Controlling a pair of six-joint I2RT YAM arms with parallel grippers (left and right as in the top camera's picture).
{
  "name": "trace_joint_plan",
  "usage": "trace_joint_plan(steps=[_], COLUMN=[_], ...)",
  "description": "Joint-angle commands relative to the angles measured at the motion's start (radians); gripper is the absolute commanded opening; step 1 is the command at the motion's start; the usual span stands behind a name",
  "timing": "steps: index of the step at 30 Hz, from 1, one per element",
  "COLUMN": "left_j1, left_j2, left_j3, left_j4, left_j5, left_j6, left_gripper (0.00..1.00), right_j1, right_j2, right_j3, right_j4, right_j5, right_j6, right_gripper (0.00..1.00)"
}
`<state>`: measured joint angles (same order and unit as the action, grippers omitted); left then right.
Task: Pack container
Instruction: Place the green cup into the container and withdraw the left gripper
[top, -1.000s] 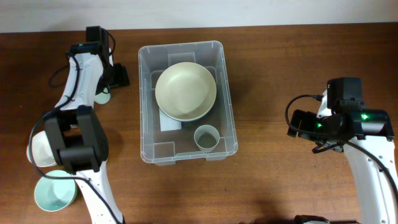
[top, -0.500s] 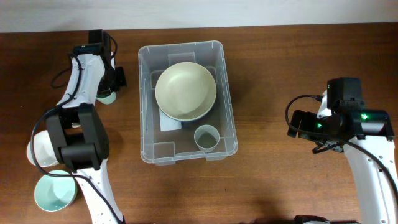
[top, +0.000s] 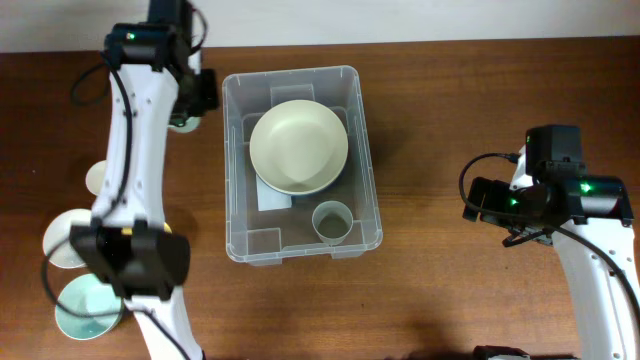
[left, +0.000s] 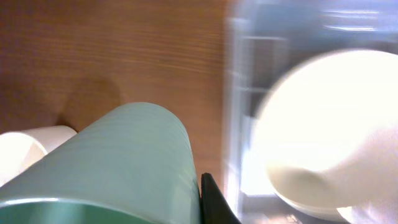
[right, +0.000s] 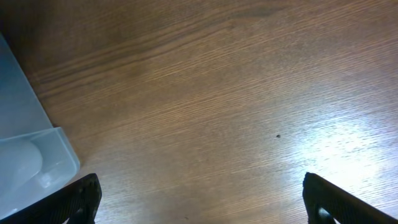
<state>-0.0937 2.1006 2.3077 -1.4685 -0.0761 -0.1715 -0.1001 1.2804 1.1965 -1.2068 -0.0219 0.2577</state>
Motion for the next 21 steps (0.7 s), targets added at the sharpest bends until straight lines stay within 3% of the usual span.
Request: trace_joint_plan(steps=[1,8,14,21], left_j1=[-0.117,-0.361,-0.558,-0.659], left_j2=[-0.121,-0.128,-0.128,-0.127], left_j3=[0.025,0.000,-0.035,-0.164], left_j4=[-0.067,-0.108,-0.105,-0.090], left_j5=[0.069,0.160,0.116,0.088], left_j6=[-0.041,-0.179,-0.180,-0.263], left_gripper=[0.00,0.01,0.01,0.01], right_j1=[0.007,0.007,0.008,0.008], right_j2=[0.000,0.000,0.000,0.000], right_j3=[0.000,0.000,0.000,0.000], right_j4=[0.000,-0.004,-0.005,-0.009], right_j5=[0.034,0.034,0.031,0.030], right_j6=[-0.006,-0.006,-0.006,-0.006], right_gripper=[0.99,0.99,0.99,0.99])
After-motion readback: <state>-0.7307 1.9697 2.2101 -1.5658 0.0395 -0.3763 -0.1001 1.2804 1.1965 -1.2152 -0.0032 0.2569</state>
